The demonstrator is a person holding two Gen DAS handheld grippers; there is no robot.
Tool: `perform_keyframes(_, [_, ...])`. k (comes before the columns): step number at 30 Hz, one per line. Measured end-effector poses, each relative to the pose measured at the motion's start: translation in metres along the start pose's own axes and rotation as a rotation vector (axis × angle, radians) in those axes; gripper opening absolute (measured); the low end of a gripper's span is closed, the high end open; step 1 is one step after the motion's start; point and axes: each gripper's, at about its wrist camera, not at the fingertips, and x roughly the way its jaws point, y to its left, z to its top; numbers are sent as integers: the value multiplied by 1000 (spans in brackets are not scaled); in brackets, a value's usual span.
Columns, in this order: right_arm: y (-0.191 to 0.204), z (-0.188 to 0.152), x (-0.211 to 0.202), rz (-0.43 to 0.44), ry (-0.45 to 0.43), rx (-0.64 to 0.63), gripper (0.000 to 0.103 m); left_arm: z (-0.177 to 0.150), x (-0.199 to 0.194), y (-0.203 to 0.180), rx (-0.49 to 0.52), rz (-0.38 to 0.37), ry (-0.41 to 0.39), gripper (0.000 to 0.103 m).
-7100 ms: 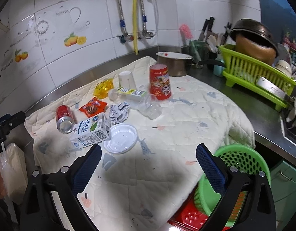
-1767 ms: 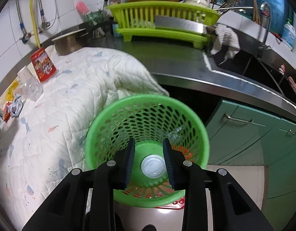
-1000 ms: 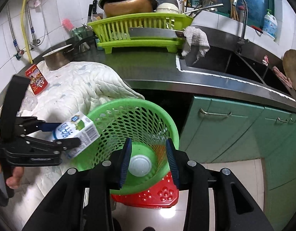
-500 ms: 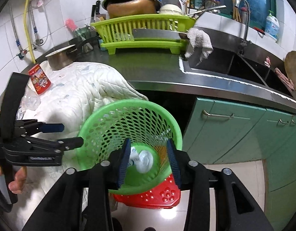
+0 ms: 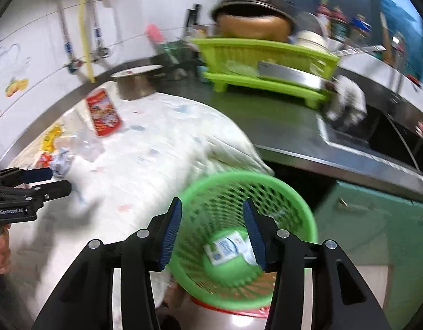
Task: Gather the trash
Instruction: 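Grasp the red cartoon paper cup with the right tool while the left tool grasps the red Coca-Cola can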
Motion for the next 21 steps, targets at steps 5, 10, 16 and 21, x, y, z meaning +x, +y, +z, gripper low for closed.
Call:
perform_keyframes(5, [44,33,18,95,-21,-84,56,-11,-29,59,-132,108,-40,76])
perform_keyframes(10, [94,70,46,195,-23,-143,63,-31,-58,115,-262,226,-79,81])
perform_keyframes(16, [148,109,81,281,-34,-220,75,-52,-81,166,-385,314,-112,83])
perform_keyframes(21, [181,136,109,291,-48,-270,76,-65,-90,197,-466,372,-112,83])
